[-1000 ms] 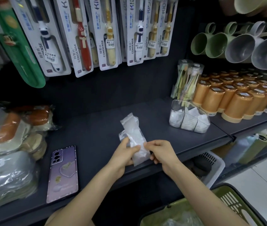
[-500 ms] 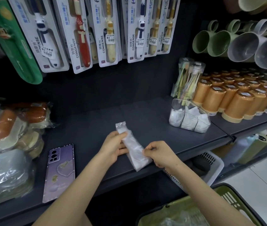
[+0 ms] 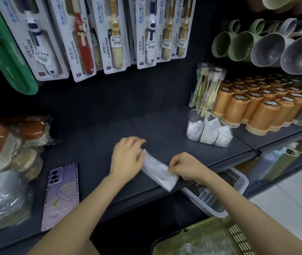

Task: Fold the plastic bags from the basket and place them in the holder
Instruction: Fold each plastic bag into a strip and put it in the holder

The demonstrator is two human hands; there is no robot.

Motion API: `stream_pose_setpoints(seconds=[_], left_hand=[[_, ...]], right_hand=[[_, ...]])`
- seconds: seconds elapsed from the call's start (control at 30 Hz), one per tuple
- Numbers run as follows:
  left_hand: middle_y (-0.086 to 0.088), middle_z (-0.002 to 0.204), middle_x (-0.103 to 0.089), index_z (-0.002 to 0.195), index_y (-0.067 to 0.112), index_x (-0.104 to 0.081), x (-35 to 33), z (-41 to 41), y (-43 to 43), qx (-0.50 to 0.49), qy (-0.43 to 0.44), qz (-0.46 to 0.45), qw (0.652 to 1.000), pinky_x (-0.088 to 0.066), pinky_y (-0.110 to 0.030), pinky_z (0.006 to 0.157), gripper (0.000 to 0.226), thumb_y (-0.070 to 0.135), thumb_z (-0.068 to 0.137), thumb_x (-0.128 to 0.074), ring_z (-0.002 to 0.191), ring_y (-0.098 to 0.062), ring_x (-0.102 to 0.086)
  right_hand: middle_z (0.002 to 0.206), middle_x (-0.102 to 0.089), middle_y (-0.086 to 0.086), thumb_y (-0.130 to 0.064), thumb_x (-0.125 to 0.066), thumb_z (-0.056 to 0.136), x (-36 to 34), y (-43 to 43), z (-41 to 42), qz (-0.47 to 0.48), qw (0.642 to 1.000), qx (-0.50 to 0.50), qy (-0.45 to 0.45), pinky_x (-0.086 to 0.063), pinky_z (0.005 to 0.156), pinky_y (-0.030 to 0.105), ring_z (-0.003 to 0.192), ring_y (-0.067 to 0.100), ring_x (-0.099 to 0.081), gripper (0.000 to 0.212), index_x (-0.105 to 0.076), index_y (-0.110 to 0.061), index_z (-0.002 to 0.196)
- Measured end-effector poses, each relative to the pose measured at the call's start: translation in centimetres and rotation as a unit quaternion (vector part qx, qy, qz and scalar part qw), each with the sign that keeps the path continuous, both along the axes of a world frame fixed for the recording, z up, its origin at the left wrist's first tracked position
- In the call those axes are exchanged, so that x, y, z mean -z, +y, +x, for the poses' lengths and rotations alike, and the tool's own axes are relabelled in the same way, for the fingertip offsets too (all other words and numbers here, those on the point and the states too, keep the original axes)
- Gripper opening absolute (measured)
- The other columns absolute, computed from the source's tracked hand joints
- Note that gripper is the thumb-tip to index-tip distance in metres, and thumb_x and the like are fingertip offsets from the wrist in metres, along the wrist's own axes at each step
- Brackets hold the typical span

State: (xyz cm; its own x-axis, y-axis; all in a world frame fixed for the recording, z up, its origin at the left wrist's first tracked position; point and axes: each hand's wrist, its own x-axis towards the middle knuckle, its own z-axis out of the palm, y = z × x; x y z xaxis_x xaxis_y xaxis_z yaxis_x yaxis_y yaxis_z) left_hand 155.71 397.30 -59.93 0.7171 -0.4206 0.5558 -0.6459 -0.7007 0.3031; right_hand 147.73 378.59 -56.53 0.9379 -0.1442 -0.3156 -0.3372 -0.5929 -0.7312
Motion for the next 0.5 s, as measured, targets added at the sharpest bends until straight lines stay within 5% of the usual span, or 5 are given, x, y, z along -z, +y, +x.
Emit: stream_pose_setpoints(seconds=[0.1, 0.17, 0.33, 0.4, 0.5], left_hand=[[-0.004, 0.140, -0.054, 0.130, 0.020, -0.061, 0.4, -1.2, -0.1, 0.137, 0.030, 0.130, 0.982, -0.021, -0.038, 0.116, 0.051, 0.043, 0.098, -0.028, 0.134, -0.025, -0.045], [0.003, 0.157, -0.027, 0.147, 0.028, -0.037, 0.4, -2.3, -0.7, 0.135, 0.124, 0.184, 0.966, 0.006, -0.024, 0.115, 0.066, 0.055, 0.096, -0.005, 0.148, -0.018, -0.014], [0.001, 0.162, -0.003, 0.154, 0.031, -0.011, 0.8, -3.5, -2.4, 0.043, 0.205, 0.217, 0.954, 0.007, -0.031, 0.118, 0.049, 0.040, 0.105, -0.014, 0.149, -0.019, 0.006], [-0.002, 0.163, -0.002, 0.154, 0.029, -0.010, 0.6, -4.1, -3.1, 0.005, 0.212, 0.224, 0.951, 0.008, -0.032, 0.117, 0.049, 0.038, 0.106, -0.015, 0.149, -0.021, 0.006], [-0.004, 0.163, -0.002, 0.155, 0.028, -0.011, 0.7, -5.0, -4.5, -0.049, 0.229, 0.211, 0.949, 0.009, -0.033, 0.117, 0.050, 0.036, 0.106, -0.014, 0.149, -0.023, 0.005]], right_hand=[[0.050, -0.046, 0.000, -0.008, -0.059, 0.083, -0.5, -0.9, 0.6, -0.015, 0.999, -0.032, 0.005, -0.028, 0.040, 0.019, 0.036, 0.009, -0.035, 0.015, -0.060, -0.010, 0.069], [0.052, -0.046, 0.003, -0.009, -0.060, 0.085, -0.7, -1.3, 0.9, -0.016, 0.999, -0.050, 0.013, -0.027, 0.040, 0.019, 0.038, 0.010, -0.035, 0.015, -0.060, -0.011, 0.070], [0.062, -0.055, 0.002, -0.012, -0.058, 0.089, -1.1, -2.3, 0.6, 0.013, 0.999, -0.038, 0.003, -0.035, 0.044, 0.022, 0.046, 0.011, -0.048, 0.008, -0.067, -0.011, 0.088], [0.078, -0.063, -0.001, -0.017, -0.059, 0.090, -0.4, -2.2, 0.2, -0.064, 0.993, 0.020, -0.097, -0.045, 0.062, 0.026, 0.067, 0.016, -0.059, 0.010, -0.066, -0.019, 0.097], [0.092, -0.069, -0.004, -0.029, -0.054, 0.087, 1.8, -0.6, -0.7, -0.308, 0.891, 0.085, -0.323, -0.049, 0.068, 0.029, 0.080, 0.020, -0.064, 0.024, -0.071, -0.021, 0.101]])
